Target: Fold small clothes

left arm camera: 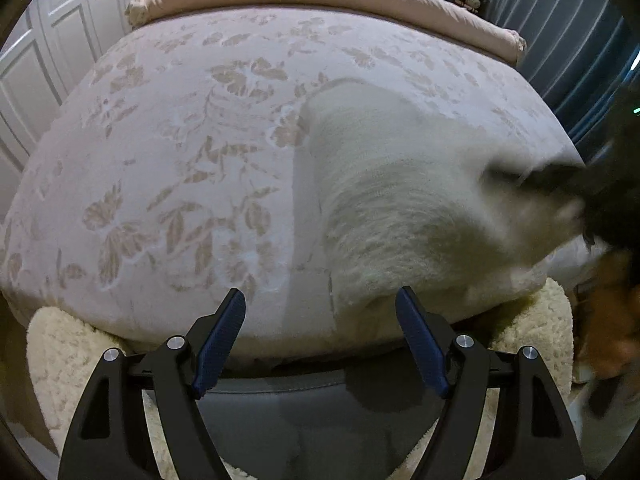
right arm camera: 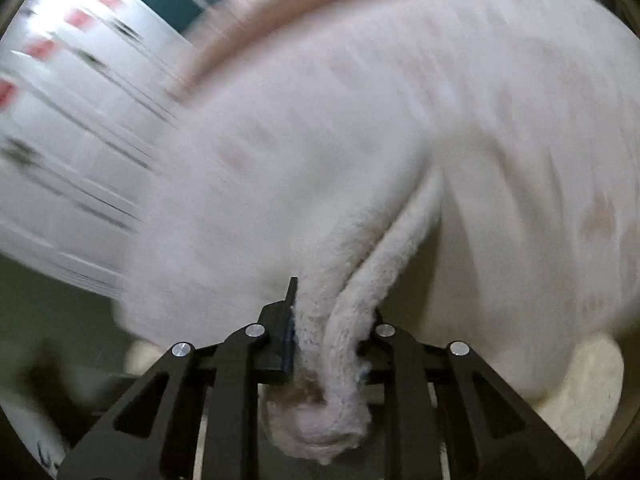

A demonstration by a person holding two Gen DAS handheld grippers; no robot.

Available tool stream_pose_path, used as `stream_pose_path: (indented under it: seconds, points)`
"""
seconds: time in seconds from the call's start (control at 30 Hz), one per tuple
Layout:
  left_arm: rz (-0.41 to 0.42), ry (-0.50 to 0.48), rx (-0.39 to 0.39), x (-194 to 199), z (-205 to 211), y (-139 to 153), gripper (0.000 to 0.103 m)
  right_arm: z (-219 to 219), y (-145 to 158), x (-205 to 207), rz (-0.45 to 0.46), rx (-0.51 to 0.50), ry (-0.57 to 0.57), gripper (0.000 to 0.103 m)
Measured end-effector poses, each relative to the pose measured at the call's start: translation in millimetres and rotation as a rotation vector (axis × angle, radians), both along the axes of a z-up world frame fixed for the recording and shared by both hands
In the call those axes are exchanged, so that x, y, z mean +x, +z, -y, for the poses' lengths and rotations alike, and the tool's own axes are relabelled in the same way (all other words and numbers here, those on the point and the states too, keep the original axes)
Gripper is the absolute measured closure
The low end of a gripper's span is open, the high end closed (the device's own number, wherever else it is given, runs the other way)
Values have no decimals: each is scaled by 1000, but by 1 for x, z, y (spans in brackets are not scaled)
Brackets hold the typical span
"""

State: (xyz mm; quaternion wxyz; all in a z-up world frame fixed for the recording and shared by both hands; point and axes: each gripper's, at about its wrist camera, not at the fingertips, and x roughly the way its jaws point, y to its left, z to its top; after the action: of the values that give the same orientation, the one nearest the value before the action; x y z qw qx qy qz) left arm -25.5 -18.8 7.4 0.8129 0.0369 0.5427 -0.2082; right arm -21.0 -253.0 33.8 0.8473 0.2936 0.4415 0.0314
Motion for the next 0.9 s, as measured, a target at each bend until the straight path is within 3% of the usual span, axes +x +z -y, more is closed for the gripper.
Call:
stream_pose_path:
  seconds: [0.07, 0.1, 0.13, 0.17, 0.2, 0.23, 0.3, 0.33, 0.37, 0.43, 0.5, 0.63, 0.67, 0.73, 0.77, 0.8, 0.9]
  points:
    - [11, -2, -11, -1, -1, 6, 28, 16, 54, -35, 314, 114, 36, 86]
    - [5, -1, -18, -2, -1, 6, 28, 23, 64, -52, 405, 114, 32, 85]
    - [-8, -3, -26, -1, 1, 5, 28, 32, 65, -63, 436, 105, 18, 85]
    - [-18, -6, -29, -1, 3, 2, 28, 42, 57, -69, 412, 85, -6, 85]
    - [-23, -9, -28, 1, 5, 1, 28, 53, 39, -70, 328, 27, -50, 85]
    - [-32, -15, -27, 1, 10, -2, 28, 68, 2, -66, 144, -91, -107, 85]
    - [-50, -31, -34, 1, 18, -4, 28, 90, -70, -61, -174, -182, -172, 86]
    - [-58, -43, -30, 0, 24, -6, 28, 97, -88, -67, -222, -157, -204, 86]
    - [-59, -50, -27, -1, 29, -5, 28, 103, -90, -76, -183, -79, -233, 86]
    - [-61, -61, -34, -1, 38, -3, 28, 105, -77, -80, -126, -21, -251, 86]
    - [-51, -81, -46, -1, 49, 2, 28, 101, -58, -79, -71, -8, -249, 85]
    - [-22, -109, -57, 4, 71, 11, 28, 85, -16, -74, 143, 41, -148, 85]
    - [-18, -108, -60, 6, 75, 12, 28, 83, -21, -68, 119, 1, -131, 85]
    - [-20, -98, -61, 11, 83, 12, 28, 81, -65, -42, -112, -205, -109, 85]
    - [-21, -94, -57, 12, 85, 12, 28, 84, -89, -34, -220, -242, -106, 85]
    - [-18, -88, -49, 13, 86, 12, 28, 88, -88, -40, -212, -231, -127, 85]
    - [6, -87, -16, 14, 84, 12, 28, 83, -52, -53, -78, -169, -130, 84]
